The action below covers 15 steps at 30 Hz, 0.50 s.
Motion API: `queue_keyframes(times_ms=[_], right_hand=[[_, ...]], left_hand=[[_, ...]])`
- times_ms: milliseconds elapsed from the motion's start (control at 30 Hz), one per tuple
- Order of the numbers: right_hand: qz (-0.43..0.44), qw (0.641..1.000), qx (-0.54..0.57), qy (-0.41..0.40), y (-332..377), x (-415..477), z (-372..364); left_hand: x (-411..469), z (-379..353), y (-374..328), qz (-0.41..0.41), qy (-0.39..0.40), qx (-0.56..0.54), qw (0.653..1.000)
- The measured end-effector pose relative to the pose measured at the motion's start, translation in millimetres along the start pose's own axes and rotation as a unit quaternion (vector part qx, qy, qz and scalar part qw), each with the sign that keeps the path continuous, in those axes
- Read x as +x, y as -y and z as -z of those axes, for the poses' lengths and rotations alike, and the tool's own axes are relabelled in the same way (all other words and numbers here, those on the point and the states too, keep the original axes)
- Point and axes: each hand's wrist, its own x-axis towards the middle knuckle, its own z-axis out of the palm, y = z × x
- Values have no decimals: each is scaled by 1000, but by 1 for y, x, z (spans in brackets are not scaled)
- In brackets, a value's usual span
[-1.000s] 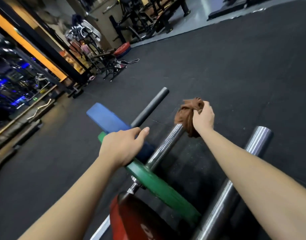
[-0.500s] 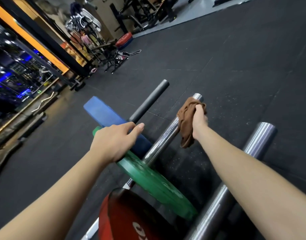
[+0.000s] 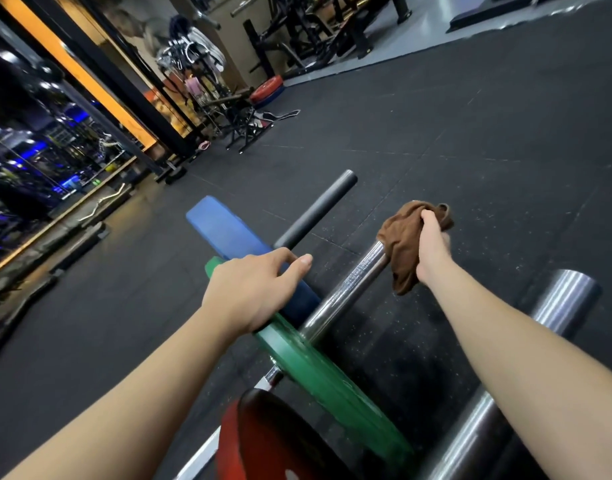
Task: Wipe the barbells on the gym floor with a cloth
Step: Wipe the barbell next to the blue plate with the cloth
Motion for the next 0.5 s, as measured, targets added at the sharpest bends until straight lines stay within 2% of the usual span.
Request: queue_keyframes(times_ms=[100, 233, 333, 433, 500], right_hand=[[5, 998, -58, -14, -13, -12, -2], [-12, 992, -126, 9, -34, -31, -3], [10, 988, -153, 16, -35, -33, -1], [21, 990, -139, 8, -30, -29, 0], [31, 996, -89, -7, -23, -23, 0]], left_hand=[[2, 1, 1, 2, -1, -3, 1000], [3, 1, 2, 11, -2, -9, 1000], [3, 2, 2, 15, -5, -16, 1000], [3, 1, 3, 13, -7, -14, 1000], [4, 0, 4, 12, -7, -13, 1000]])
